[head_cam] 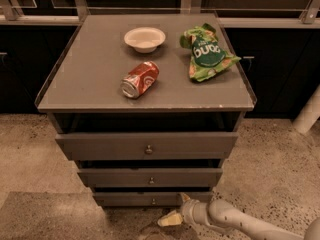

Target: Open bottom drawer

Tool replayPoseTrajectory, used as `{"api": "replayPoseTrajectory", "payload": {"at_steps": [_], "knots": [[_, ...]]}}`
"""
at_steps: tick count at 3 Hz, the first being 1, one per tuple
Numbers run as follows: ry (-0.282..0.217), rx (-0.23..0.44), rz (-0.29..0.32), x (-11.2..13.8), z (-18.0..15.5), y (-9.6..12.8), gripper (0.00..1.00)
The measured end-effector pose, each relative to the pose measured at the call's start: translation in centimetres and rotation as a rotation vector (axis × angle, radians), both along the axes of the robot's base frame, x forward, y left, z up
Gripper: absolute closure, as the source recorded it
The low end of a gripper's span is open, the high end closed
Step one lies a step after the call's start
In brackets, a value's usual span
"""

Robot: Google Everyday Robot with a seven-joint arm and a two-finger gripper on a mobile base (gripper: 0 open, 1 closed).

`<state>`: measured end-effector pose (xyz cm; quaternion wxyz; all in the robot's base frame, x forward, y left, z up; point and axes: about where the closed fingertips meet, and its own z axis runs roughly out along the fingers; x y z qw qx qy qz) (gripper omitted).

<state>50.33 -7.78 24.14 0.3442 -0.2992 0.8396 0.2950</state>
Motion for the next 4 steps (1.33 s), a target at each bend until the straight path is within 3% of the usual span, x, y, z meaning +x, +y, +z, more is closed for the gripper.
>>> {"api": "replayPoseTrajectory", "payload": {"at_steps": [2,3,4], "knots": [[-0.012,-0.019,-0.031,1.1,-1.3,-0.1,0.00],[-0.051,-0.041,-0.061,3.0,-2.6,-0.3,0.00],[-0.057,-0.042,-0.068,3.4,-2.9,-0.4,0.00]]}}
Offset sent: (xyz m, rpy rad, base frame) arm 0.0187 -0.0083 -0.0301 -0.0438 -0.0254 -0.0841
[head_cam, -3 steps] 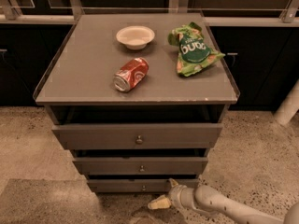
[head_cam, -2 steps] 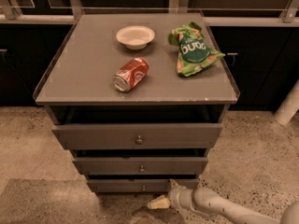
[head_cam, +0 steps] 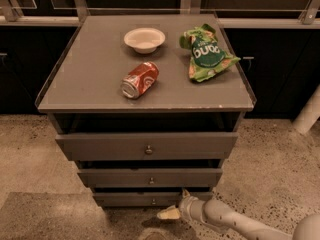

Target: Open bottom drawer

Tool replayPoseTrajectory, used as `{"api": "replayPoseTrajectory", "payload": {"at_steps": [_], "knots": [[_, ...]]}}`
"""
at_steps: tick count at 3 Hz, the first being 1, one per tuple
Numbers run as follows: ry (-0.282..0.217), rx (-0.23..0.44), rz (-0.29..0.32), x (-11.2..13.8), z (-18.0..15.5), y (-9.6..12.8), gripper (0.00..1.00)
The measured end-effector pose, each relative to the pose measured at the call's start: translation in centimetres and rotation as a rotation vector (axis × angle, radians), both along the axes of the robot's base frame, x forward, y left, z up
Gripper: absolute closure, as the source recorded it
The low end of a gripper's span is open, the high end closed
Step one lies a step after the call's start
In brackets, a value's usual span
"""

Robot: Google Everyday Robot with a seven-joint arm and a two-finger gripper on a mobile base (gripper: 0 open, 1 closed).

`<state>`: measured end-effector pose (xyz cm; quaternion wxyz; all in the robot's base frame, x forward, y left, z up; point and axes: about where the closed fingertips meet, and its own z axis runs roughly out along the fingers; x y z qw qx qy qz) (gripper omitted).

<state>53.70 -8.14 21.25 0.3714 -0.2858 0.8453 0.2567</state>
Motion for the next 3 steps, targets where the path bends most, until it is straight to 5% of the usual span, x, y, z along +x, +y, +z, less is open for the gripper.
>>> {"api": "replayPoseTrajectory", "payload": {"at_steps": [3], "knots": [[-0.051,-0.036,-0.048,3.6,-1.4,-1.8,0.00]]}}
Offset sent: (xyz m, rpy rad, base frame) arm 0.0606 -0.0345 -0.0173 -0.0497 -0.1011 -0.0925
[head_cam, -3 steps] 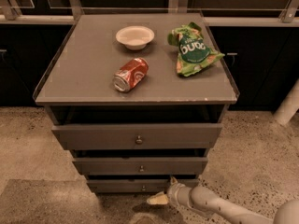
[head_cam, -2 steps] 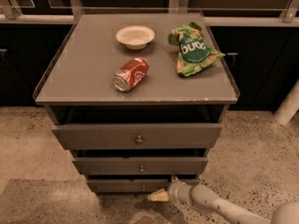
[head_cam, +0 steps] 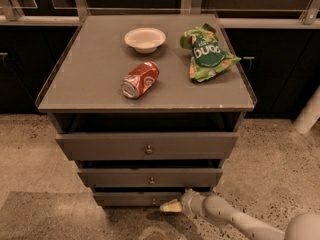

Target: Open bottom drawer

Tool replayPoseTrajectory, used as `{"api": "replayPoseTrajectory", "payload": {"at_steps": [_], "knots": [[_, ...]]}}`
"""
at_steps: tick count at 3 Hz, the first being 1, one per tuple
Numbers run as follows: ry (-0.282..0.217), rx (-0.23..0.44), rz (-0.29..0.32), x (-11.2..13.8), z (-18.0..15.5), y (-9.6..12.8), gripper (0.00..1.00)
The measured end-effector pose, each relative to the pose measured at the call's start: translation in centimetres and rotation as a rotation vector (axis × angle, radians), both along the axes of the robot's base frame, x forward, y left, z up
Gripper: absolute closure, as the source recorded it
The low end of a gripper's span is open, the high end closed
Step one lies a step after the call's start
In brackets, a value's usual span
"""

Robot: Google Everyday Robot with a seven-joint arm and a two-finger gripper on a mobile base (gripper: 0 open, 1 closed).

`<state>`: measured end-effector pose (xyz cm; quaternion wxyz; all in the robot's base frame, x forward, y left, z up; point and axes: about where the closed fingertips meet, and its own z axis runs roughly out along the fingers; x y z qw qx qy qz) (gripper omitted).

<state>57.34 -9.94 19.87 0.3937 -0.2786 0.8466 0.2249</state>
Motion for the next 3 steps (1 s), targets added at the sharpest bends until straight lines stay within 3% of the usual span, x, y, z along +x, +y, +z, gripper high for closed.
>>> {"api": "replayPoseTrajectory", "payload": {"at_steps": [2,3], "knots": [[0.014,-0.126,0.029,3.1,-2.4,-0.5,0.00],[0.045,-0.114,0.048,2.4,-2.6,-0.2,0.00]]}}
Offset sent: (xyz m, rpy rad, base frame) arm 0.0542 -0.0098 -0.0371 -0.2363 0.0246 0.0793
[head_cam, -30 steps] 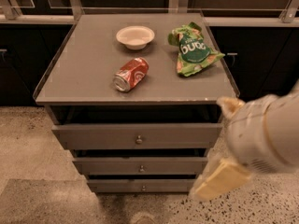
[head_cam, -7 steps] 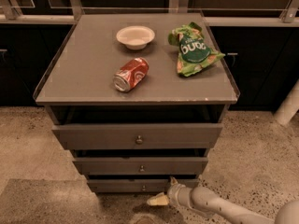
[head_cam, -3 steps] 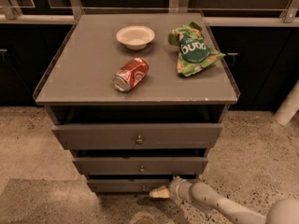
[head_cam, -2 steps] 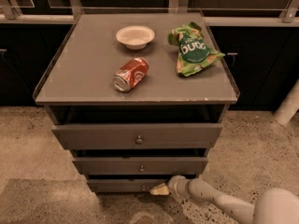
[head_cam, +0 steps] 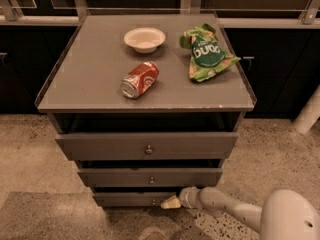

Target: Open bottom drawer

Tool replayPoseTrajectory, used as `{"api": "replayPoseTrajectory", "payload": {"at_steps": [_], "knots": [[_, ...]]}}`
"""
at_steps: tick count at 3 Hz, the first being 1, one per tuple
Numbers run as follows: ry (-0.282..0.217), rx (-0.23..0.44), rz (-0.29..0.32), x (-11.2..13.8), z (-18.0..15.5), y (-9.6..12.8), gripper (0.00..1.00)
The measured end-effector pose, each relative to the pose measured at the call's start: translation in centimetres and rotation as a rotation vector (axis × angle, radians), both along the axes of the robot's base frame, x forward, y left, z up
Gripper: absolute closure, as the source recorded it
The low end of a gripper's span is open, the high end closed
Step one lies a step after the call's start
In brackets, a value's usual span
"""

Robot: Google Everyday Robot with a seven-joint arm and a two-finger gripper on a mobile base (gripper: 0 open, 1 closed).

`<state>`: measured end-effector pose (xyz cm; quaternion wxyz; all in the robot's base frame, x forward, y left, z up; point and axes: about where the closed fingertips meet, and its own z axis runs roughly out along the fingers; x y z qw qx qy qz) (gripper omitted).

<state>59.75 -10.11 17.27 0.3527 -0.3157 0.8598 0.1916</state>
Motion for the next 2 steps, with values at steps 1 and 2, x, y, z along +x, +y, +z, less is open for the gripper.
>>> {"api": "replayPoseTrajectory", "payload": {"at_steps": [1,2], "knots": [[0.122,0.031,0.039,-2.48,-0.15,0.99,0.00],[0.122,0.031,0.039,-2.49,0.10,0.99,0.00]]}}
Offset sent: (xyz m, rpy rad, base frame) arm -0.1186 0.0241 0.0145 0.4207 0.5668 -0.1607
